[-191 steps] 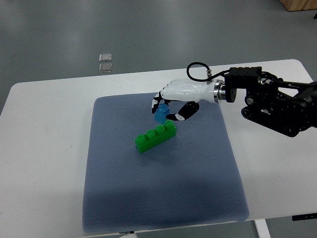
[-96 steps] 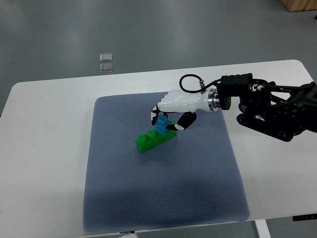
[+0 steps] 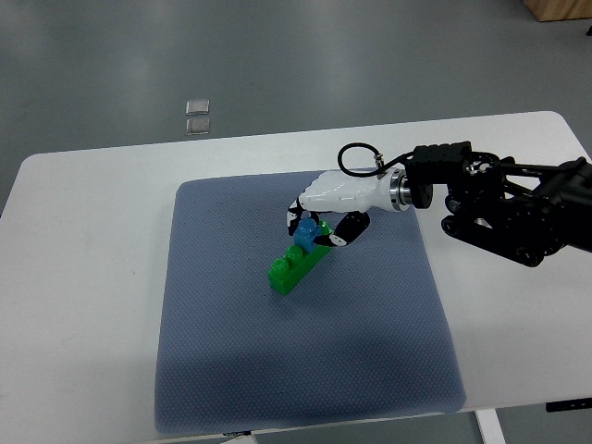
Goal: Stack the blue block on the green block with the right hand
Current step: 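Lower the blue block onto the green block's studs and press down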
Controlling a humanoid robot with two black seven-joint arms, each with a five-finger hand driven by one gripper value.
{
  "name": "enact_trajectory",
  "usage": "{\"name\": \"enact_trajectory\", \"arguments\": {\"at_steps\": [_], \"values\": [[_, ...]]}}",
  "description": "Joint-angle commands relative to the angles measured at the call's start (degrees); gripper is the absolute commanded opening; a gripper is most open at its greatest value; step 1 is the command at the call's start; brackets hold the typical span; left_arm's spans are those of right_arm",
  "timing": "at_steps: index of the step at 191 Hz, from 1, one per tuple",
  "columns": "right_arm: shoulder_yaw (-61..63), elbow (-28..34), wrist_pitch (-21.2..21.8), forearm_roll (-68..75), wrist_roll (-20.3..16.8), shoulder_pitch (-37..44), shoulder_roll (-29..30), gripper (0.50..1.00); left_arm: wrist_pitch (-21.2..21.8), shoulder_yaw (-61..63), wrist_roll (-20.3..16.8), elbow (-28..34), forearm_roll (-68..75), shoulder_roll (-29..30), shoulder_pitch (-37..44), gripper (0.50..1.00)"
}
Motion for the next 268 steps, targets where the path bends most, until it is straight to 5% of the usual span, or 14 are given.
{"name": "enact_trajectory", "arguments": {"at_steps": [1,268], "values": [[-0.1,-0.5,-0.1,0.0,-0.1,-0.1,0.4,0.500,0.0,0.0,0.0,0.0,0.0,0.0,0.0,1.000],[-1.1,-1.1,0.3,-0.7,-2.2,-1.4,1.3,0.500,0.0,0.0,0.0,0.0,0.0,0.0,0.0,1.000]]}}
